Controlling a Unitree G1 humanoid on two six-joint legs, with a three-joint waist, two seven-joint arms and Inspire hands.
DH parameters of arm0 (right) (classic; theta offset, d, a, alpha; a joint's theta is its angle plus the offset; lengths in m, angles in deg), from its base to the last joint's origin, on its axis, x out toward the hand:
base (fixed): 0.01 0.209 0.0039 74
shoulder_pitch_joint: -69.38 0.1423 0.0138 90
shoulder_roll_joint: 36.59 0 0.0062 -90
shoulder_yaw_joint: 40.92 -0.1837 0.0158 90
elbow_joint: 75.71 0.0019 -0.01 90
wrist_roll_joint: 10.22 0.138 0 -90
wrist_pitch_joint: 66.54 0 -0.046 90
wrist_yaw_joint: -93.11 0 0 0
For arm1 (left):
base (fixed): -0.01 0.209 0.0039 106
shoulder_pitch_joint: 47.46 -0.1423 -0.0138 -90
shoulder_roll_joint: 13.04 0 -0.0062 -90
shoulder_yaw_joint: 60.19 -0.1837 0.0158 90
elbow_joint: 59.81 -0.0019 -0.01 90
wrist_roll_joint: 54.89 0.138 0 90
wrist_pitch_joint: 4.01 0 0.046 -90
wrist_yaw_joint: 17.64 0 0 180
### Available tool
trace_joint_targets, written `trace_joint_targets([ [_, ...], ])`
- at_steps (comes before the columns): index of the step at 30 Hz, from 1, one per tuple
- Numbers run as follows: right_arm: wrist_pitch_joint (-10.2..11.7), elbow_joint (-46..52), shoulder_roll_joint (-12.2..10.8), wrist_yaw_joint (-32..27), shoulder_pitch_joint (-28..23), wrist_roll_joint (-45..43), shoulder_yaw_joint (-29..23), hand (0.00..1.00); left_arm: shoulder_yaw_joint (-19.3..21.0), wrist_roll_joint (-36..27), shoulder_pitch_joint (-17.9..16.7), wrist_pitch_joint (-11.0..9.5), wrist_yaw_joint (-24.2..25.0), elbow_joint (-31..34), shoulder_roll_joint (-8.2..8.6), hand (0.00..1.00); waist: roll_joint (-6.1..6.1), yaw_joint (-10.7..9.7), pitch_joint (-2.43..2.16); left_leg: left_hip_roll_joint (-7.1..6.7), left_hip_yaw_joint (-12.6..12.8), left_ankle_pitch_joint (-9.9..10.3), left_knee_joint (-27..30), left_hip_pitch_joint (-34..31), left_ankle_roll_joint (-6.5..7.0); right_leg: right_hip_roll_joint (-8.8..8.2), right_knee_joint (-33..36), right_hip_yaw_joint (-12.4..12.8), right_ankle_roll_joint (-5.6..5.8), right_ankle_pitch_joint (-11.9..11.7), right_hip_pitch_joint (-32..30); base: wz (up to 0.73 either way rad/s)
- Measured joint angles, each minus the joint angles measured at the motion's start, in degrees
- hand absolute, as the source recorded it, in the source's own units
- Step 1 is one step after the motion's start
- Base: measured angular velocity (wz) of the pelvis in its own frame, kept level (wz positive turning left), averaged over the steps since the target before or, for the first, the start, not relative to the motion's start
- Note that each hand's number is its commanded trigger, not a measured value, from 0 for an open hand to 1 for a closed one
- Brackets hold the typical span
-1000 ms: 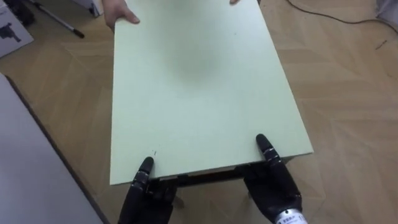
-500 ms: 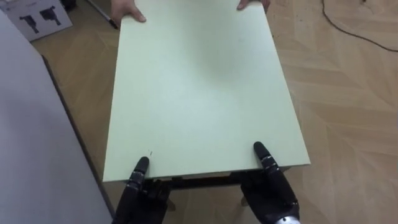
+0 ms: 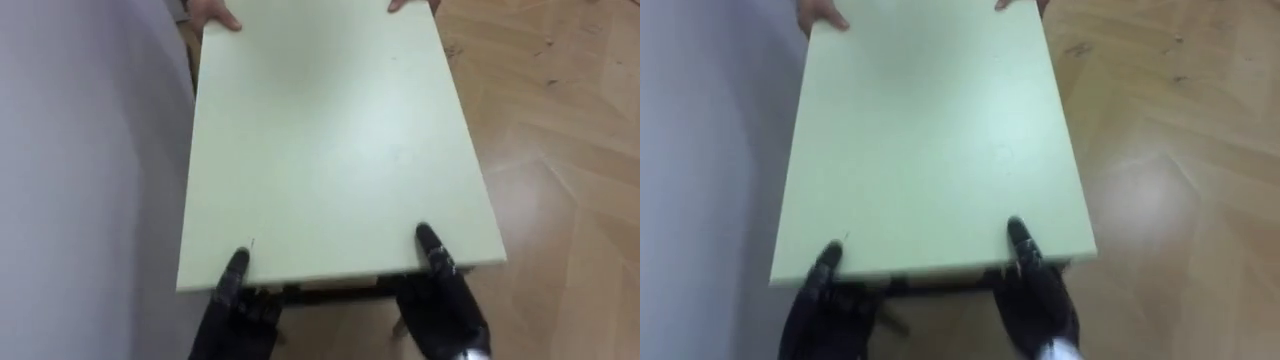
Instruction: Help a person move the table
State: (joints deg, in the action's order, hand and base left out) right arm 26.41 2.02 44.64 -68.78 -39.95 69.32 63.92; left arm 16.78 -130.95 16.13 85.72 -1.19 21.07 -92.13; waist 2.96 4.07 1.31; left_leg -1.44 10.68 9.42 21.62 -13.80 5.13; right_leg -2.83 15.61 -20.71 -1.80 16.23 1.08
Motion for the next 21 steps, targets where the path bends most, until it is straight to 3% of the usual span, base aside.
trace_joint_targets([
  [4,-0.28,0.0,-0.26,-0.8,0.05,-0.27,0.3,1.0,0.68,0.24,-0.11,-0.01,-0.12,0.0,-0.02,1.0,-0.29,1.1,0.08,-0.46,-0.21,-0.19,-1.19,0.4,0.23,-0.14,0.15,0.01,0.1,-0.06,0.07,0.09],
  [9,-0.59,-0.01,-0.42,-2.1,0.21,-0.08,0.81,1.0,0.89,0.2,-0.09,-0.02,-1.32,-0.03,0.02,1.0,-0.7,1.08,0.2,-0.4,0.01,0.29,-0.93,0.39,0.95,-0.64,2.81,-0.05,0.48,-0.23,-0.3,0.12],
  [10,-0.6,-0.02,-0.37,-2.31,0.24,0.07,0.76,1.0,0.73,0.2,-0.09,-0.02,-1.59,-0.04,0.14,1.0,-0.74,1.12,0.22,-0.35,-0.02,0.42,-0.95,0.6,1.2,-1.2,5.79,-0.01,1.05,-0.08,-1.42,0.1],
  [12,-0.6,-0.25,-0.38,-2.51,0.32,0.15,0.83,1.0,0.31,0.21,-0.04,-0.02,-2.04,-0.08,0.29,1.0,-0.74,1.2,0.24,-0.47,-1.73,0.73,-0.92,1.14,1.68,-2.66,13.65,1.7,4.05,0.96,-5.97,0.13],
  [15,-0.56,-0.3,-0.42,-2.51,0.57,0.44,0.83,1.0,0.18,0.19,0.53,-0.2,-2.36,-0.08,0.33,1.0,-0.4,0.64,0.46,-1.1,-3.96,0.97,-0.93,1.13,1.94,-4.69,14.7,5.21,4.1,1.11,-11.45,0.41],
  [16,-0.56,-0.3,-0.44,-2.51,0.25,0.92,0.84,1.0,0.05,0.21,0.95,-0.21,-2.57,-0.11,0.14,1.0,-0.91,0.02,0.52,-2.08,-5.3,1.09,-0.81,1.37,2.0,-5.99,12.37,6.81,4.1,0.16,-13.24,0.82],
  [17,-0.57,-0.36,-0.58,-2.51,0.09,0.93,0.85,1.0,0.06,0.3,1.19,-0.27,-2.59,-0.24,-0.25,1.0,-1.49,-0.87,0.55,-3.37,-6.9,1.16,-0.66,1.58,1.94,-7.06,8.9,8.65,4.82,-4.29,-14.06,0.91],
  [18,-0.56,-0.48,-0.57,-2.51,-0.1,0.97,0.78,1.0,-0.11,0.31,1.56,-0.26,-2.59,-0.74,-0.35,1.0,-1.47,-1.48,0.53,-3.75,-7.84,1.27,-0.4,1.67,1.87,-6.89,8.96,9.41,5.19,-6.16,-14.11,0.95],
  [19,-0.53,-0.53,-0.56,-2.51,-0.35,1.23,0.73,1.0,-0.29,0.43,2.24,-0.26,-2.59,-1.58,-0.27,1.0,-1.22,-2.22,0.3,-3.77,-8.6,1.38,-0.56,1.74,1.68,-6.58,7.99,9.41,5.47,-5.86,-13.43,0.58],
  [21,-0.55,-0.81,-0.3,-2.53,0.37,1.28,0.75,1.0,0.32,0.63,2.43,-0.27,-2.47,-1.74,-0.31,1.0,-1.09,-1.55,0.38,-3.19,-8.95,1.24,-1.45,1.83,1.31,-5.58,5.96,9.2,5.34,-6.51,-12.26,0.17],
])
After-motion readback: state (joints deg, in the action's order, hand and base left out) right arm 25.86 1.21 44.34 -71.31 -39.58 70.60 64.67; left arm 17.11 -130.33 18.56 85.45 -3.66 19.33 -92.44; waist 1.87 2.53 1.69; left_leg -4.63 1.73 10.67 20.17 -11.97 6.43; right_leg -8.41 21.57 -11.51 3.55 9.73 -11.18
